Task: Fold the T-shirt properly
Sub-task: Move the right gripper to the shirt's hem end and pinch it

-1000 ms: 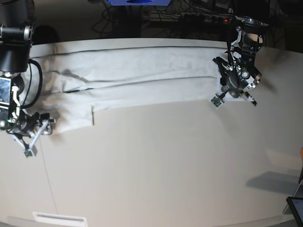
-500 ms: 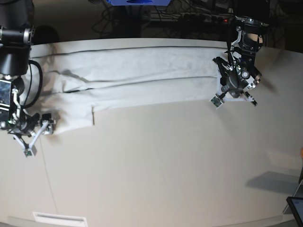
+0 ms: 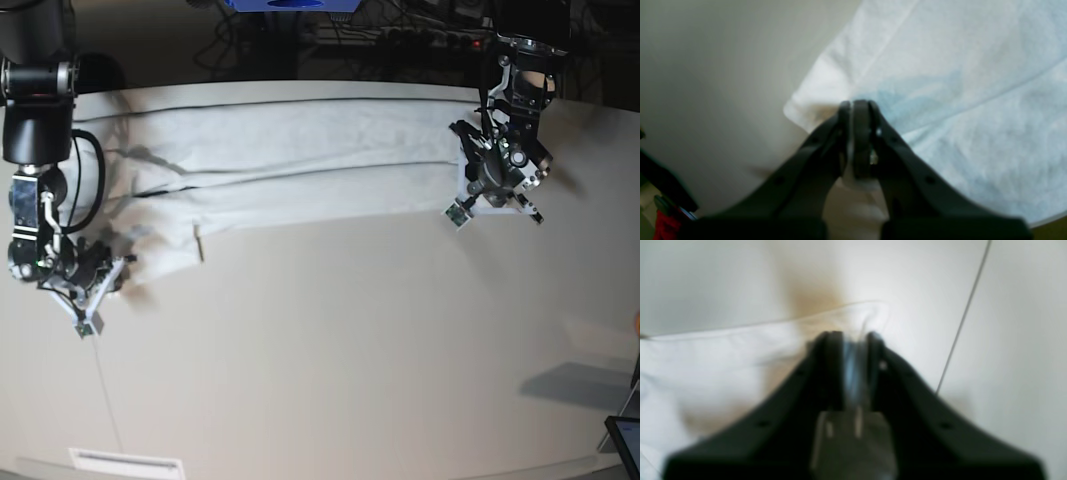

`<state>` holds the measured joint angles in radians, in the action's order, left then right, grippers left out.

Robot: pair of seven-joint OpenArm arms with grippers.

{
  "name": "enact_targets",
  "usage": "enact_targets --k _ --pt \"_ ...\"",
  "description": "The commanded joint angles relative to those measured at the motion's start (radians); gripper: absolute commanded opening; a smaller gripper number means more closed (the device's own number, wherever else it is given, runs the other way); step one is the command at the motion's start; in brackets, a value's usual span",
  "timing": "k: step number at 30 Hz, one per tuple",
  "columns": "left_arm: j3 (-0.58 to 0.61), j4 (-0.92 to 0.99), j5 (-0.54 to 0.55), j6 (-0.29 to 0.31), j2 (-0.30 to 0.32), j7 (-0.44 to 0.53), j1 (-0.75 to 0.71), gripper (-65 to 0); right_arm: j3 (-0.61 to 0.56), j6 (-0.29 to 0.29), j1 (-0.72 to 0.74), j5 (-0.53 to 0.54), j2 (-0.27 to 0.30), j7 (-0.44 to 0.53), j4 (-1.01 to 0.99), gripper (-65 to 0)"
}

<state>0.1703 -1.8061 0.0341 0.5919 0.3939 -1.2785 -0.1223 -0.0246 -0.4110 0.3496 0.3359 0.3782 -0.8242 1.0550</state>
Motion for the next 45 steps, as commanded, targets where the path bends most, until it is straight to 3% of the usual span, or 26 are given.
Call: enact_targets --k 1,9,20,27,45 --pt "-0.004 -0.008 -0.003 -0.002 0.010 -0.007 0.008 -65.0 -0.004 0.005 0.024 -0.016 0.014 -0.013 -0.012 -65.0" --pt "-0.004 -0.008 -0.003 -0.002 0.010 -0.010 0.008 -65.0 0.004 0.005 0.013 -0.011 0.012 -0.037 0.072 -64.9" --pt "-0.013 -0.008 -0.003 -0.002 0.010 -0.010 0.008 -65.0 0.008 0.014 -0.094 -0.011 0.009 -0.274 0.431 -64.9" --pt "-0.015 -0.013 -0.003 -0.002 0.013 -0.010 0.009 -65.0 0.168 0.014 -0.202 -0.013 -0.038 -0.424 0.621 -64.9" --pt "-0.004 -0.008 -0.003 -0.002 0.015 -0.011 0.029 -65.0 0.315 0.008 -0.464 -0.010 -0.048 -0.472 0.868 -64.9"
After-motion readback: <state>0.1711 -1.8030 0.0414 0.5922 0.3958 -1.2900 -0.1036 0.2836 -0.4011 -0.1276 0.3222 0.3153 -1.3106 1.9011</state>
